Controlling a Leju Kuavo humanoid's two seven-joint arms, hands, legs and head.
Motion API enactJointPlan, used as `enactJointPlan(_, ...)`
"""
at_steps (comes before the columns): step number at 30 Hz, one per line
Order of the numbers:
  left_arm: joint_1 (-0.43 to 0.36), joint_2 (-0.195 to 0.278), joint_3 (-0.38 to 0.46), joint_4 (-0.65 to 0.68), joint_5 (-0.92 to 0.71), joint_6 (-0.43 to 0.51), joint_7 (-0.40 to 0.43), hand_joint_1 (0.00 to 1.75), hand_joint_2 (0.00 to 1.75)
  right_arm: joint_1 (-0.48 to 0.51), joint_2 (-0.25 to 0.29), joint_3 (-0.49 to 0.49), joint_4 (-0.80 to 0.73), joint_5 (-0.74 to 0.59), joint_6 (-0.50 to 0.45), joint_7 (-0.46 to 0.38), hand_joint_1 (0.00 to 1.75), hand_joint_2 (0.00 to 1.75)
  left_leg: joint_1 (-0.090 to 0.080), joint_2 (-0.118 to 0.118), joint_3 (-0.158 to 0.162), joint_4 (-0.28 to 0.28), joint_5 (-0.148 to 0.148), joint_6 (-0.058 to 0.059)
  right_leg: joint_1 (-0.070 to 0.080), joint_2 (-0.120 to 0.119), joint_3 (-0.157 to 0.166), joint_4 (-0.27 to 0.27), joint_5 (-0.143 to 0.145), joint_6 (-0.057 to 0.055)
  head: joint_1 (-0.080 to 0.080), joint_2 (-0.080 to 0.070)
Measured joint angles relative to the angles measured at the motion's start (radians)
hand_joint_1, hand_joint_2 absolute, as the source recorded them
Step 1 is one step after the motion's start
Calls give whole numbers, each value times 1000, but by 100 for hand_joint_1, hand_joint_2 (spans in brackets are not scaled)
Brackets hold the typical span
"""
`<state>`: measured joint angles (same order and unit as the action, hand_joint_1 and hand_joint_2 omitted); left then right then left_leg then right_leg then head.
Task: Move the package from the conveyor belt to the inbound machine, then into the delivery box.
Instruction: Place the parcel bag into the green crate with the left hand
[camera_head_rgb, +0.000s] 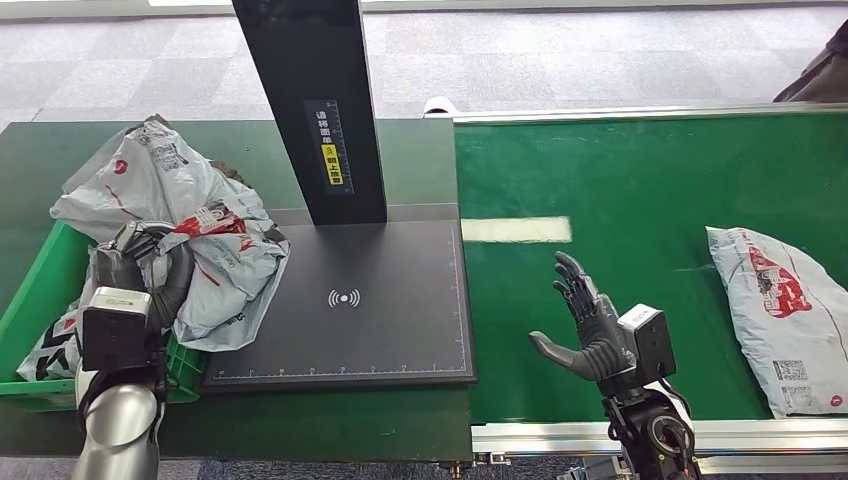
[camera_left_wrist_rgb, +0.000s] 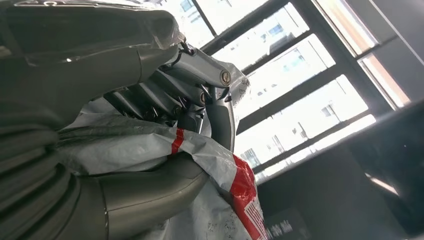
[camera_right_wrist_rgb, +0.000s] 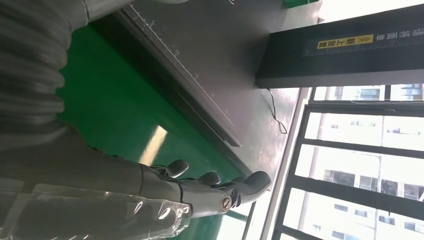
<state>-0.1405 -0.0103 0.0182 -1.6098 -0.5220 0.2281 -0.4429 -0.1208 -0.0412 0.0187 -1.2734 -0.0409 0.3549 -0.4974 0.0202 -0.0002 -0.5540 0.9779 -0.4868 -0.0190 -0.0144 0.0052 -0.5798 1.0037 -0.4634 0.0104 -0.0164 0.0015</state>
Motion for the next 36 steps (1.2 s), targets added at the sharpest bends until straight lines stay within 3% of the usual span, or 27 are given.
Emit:
enactJointPlan(18, -4, -12, 88, 26, -44, 195, 9, 175, 175, 7, 3, 0, -1, 5, -10, 0, 0, 175, 0, 0, 0, 0, 0, 0, 0, 0, 0, 0, 0, 0, 0, 0)
enactJointPlan(29, -19, -14, 154, 26, 36, 307, -57, 175, 175, 40, 2, -3, -27, -4, -25, -5, 0, 175, 0, 0, 0, 0, 0, 0, 0, 0, 0, 0, 0, 0, 0, 0)
enactJointPlan(36, -26, -19, 171, 26, 109, 317, -77, 175, 175, 54, 2, -4, -40, -4, -32, -5, 0, 175, 0, 0, 0, 0, 0, 0, 0, 0, 0, 0, 0, 0, 0, 0)
